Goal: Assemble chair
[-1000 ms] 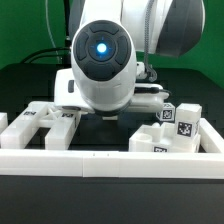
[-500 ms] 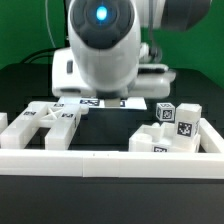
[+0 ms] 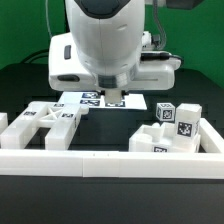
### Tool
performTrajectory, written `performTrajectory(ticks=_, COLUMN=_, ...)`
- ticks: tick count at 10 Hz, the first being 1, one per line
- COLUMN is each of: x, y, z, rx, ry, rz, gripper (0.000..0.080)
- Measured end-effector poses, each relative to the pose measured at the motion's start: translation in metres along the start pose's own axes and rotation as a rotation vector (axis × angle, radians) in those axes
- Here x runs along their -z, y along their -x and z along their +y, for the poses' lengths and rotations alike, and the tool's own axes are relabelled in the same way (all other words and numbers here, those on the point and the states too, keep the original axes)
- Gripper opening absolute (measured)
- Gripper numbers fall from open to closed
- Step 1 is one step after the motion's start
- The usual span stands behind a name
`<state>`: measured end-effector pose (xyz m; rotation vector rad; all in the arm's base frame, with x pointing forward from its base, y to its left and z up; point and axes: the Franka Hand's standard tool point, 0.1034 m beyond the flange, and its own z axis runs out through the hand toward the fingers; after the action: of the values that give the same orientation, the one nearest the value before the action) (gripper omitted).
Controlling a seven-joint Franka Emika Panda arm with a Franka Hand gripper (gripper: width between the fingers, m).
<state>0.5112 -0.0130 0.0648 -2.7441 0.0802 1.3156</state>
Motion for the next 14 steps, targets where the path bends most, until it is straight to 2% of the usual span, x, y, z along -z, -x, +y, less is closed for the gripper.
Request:
performTrajectory(ticks=1, x=0.005, y=-0.004, z=0.0, rx=0.0, ry=0.002, rz=0.028, gripper=0.0288)
performTrajectory(ticks=3, x=0.032, y=-0.011, z=-0.003, rx=-0.005, ry=0.008, rz=0.2, gripper=0.0288)
performTrajectory(ticks=6, x=0.034, y=-0.016, z=0.0, rx=-0.009, ry=0.014, rz=0.429, gripper=0.0288)
performTrajectory(ticks=8, x=0.044, y=-0.016, z=-0.002, rx=-0.071, ry=-0.003, rz=0.539, gripper=0.0288)
performTrajectory(ticks=10, x=0.072, y=-0.01, z=-0.006, rx=-0.091, ry=-0.032, rz=0.631, gripper=0.0288)
performTrajectory(ticks=11, x=0.084, y=-0.004, z=-0.007, rx=-0.089, ry=-0.037, rz=0.66, gripper=0.0288)
performTrajectory(ticks=12, x=0.099, y=-0.008, z=-0.007, rx=-0.088, ry=-0.032, rz=0.774, gripper=0.0288)
performTrajectory(ticks=14, x=0.097, y=-0.01, z=-0.006, rx=-0.09, ry=-0.022, rz=0.908, gripper=0.0288)
